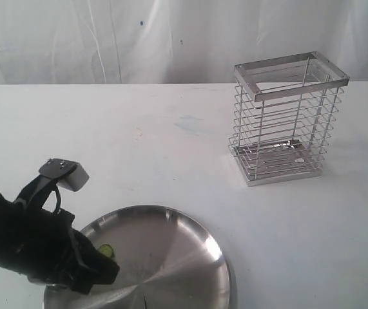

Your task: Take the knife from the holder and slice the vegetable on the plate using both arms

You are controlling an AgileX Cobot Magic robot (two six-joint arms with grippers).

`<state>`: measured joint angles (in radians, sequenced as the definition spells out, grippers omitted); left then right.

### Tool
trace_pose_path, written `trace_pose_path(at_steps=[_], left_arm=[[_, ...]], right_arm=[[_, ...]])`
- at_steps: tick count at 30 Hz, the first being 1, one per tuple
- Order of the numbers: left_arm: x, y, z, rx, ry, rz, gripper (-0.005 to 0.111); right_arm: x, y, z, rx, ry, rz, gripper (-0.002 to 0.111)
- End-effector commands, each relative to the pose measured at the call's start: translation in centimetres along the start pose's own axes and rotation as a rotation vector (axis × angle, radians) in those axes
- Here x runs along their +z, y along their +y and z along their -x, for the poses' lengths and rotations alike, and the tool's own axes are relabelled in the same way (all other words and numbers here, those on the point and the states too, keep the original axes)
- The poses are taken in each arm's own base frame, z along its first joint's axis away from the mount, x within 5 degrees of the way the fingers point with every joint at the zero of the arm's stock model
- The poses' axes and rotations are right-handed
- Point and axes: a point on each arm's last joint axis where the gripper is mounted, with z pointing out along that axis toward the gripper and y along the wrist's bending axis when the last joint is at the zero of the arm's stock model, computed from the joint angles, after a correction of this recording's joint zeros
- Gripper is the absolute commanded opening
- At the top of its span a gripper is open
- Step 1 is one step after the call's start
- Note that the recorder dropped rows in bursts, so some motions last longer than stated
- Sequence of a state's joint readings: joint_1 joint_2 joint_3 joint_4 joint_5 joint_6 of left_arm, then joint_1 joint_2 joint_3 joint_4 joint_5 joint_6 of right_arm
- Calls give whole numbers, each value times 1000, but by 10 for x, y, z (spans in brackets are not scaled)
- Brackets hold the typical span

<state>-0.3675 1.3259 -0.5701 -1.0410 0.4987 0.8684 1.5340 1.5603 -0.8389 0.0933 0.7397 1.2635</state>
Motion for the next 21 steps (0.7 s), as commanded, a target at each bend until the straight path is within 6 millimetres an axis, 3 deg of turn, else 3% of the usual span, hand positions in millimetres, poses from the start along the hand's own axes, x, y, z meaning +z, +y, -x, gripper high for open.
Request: trace_pose_path(at_steps=[1, 4, 12, 21], left_arm=[[-2, -11, -5, 31, 51, -101, 0], [0, -14, -7, 15, 54, -144, 0], [28, -27, -24, 36, 15, -306, 0], [42, -22, -29, -9, 37, -306, 0]], right_arm=[[0, -1, 0, -22, -5, -9, 0], [0, -1, 0, -25, -8, -10, 0], [0, -1, 1, -27, -10, -9, 0], [0, 0, 1, -27, -14, 3, 0]])
